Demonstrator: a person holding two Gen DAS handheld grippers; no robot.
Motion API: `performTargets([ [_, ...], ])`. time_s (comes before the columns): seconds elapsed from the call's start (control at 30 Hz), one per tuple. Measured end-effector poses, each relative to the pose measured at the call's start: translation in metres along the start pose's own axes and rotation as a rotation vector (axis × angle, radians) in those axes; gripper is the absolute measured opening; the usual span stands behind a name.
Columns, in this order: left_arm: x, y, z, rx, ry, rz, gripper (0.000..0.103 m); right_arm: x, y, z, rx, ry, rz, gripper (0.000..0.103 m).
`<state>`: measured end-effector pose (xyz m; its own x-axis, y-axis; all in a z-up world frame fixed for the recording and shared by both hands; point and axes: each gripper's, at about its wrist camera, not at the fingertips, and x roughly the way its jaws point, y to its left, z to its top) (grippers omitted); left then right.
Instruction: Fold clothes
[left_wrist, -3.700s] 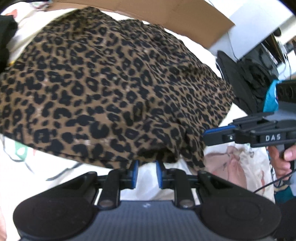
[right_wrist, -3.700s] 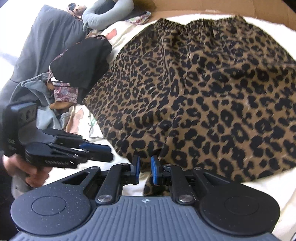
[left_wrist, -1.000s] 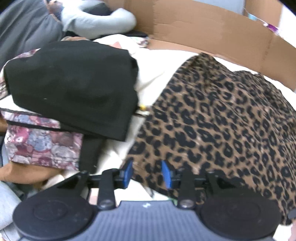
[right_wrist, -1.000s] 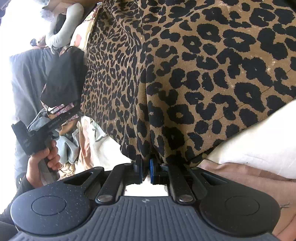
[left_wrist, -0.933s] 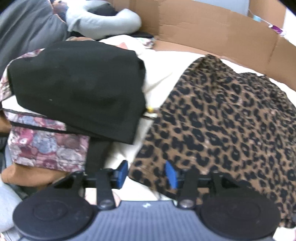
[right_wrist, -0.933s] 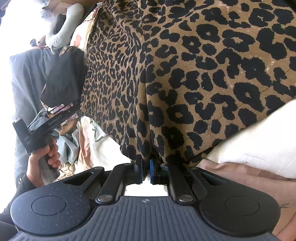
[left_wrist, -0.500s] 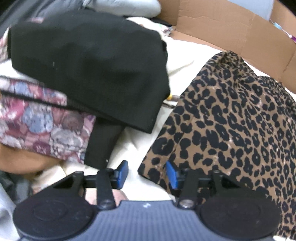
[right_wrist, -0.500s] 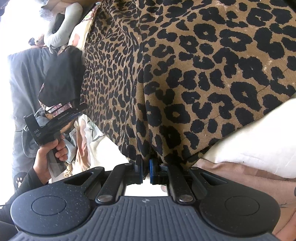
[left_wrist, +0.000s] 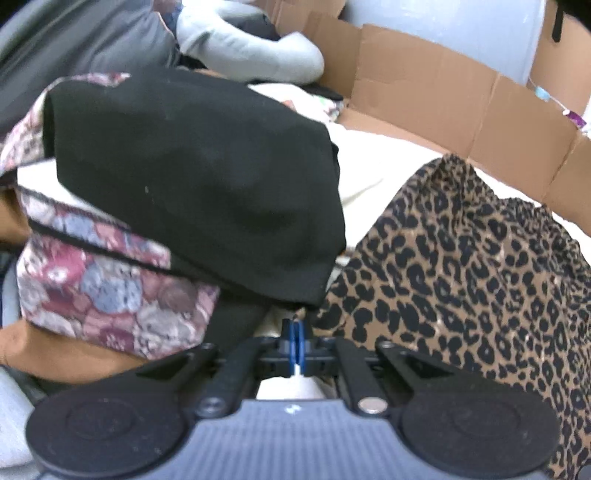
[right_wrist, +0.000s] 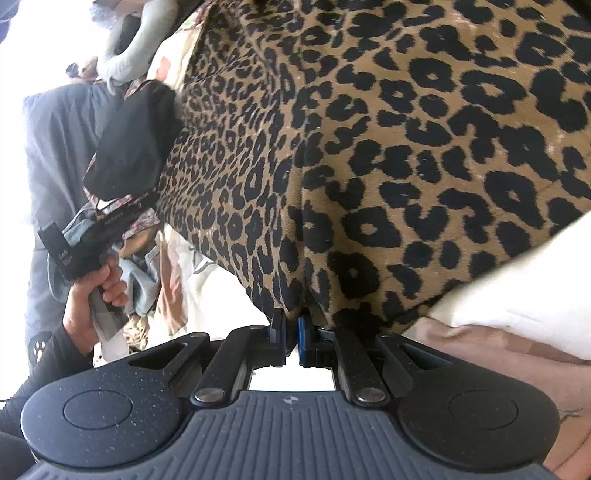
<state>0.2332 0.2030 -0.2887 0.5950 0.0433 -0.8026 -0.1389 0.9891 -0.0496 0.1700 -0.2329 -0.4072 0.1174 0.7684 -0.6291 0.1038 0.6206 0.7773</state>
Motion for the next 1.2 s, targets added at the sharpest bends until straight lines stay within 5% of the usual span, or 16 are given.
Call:
performTargets([
  [0.17,-0.004,-0.001,0.007,0.002,-0.014,0.003,0.002,0.001,0.004,0.001,-0.016,0.01,0.002,0.003],
  [0.43,0.027,0.003,-0.017,0.004,0.095,0.055,0.002,0.014,0.006,0.002,-0.05,0.04,-0.053,0.004],
  [0.73,0.007,-0.007,-0.016,0.039,0.09,0.097,0.014,-0.022,0.024,0.007,-0.121,0.002,-0.037,0.019],
  [1.2,-0.031,-0.046,0.007,0.043,0.042,-0.078,0.022,-0.073,0.023,0.036,-0.138,-0.155,-0.08,0.019],
])
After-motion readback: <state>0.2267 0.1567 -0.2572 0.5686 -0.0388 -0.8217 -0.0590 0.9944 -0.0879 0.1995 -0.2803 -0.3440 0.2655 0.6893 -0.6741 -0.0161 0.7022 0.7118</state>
